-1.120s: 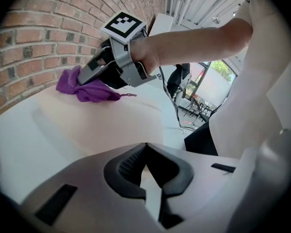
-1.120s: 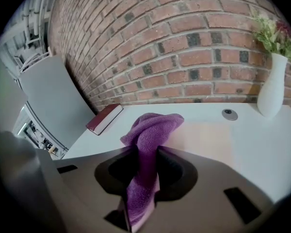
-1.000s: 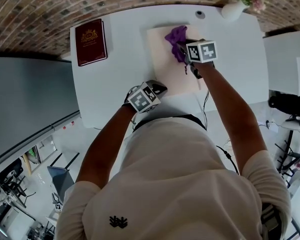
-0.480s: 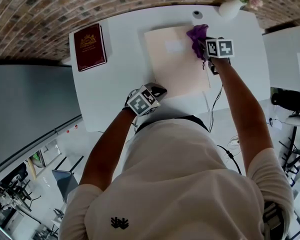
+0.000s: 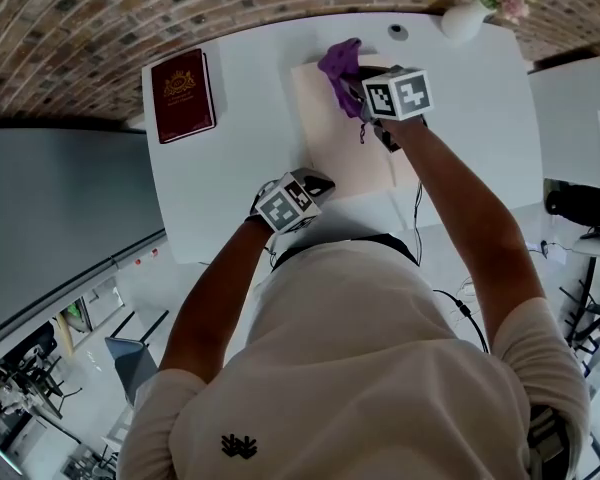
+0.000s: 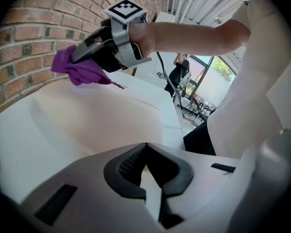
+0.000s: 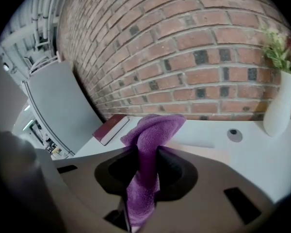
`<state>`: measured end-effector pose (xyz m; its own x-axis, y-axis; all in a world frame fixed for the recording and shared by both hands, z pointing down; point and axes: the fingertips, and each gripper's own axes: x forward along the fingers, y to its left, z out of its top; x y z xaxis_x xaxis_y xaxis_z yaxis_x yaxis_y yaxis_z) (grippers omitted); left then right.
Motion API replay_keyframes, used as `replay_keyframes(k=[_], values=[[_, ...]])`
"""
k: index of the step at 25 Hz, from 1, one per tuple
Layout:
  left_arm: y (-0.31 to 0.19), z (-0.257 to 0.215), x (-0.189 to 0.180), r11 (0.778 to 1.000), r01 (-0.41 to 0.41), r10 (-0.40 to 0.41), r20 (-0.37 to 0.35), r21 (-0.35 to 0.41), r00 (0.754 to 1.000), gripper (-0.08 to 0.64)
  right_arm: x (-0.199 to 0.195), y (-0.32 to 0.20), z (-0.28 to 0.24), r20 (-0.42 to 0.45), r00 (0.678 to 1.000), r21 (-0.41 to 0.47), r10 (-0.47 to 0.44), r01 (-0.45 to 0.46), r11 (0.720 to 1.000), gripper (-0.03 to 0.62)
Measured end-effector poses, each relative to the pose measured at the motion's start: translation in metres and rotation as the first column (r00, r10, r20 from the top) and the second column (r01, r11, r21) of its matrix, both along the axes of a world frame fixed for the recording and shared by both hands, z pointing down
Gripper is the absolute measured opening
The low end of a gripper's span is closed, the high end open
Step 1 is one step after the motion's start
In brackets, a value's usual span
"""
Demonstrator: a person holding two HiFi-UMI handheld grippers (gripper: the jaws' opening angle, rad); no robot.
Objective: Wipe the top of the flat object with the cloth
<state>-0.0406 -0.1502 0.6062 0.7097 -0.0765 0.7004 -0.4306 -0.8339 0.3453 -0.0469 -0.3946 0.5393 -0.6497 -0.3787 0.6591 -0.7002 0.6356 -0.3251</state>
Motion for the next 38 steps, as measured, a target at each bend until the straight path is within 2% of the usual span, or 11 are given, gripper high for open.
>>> replay_keyframes(k=[5,8,10,20,28,33,38], values=[[0.000,0.001,0.001,1.000,-0.001,0.001,0.016,0.004,1.000,0.025,-0.067,0.018,0.007,0.013,0.994,-0.019,-0.107,0.107,0.994,0.117],[0.000,0.001,0.000,1.000,0.003,-0.003,0.022,0.005,1.000,0.025,-0.082,0.017,0.021,-0.004,0.993,-0.039,-0.120,0.120,0.992,0.117],[0.000,0.001,0.000,1.000,0.010,-0.010,0.024,0.002,1.000,0.025,-0.077,0.011,0.032,-0.023,0.994,-0.052,-0.108,0.106,0.993,0.117],[-0.003,0.000,-0.001,1.000,0.023,-0.022,0.019,-0.017,1.000,0.025,0.019,-0.035,0.049,-0.053,0.998,-0.068,0.040,-0.044,0.997,0.117],[-0.005,0.001,0.005,1.000,0.006,-0.004,0.061,-0.020,0.998,0.025,0.101,-0.063,0.051,-0.055,0.988,-0.063,0.141,-0.145,0.987,0.117],[-0.005,0.000,0.010,0.999,0.005,-0.002,0.092,-0.032,0.996,0.025,0.140,-0.073,0.051,-0.058,0.984,-0.059,0.171,-0.174,0.983,0.117],[-0.006,0.000,0.014,0.998,0.002,0.005,0.134,-0.058,0.991,0.025,0.164,-0.077,0.058,-0.059,0.986,-0.067,0.159,-0.162,0.984,0.117]])
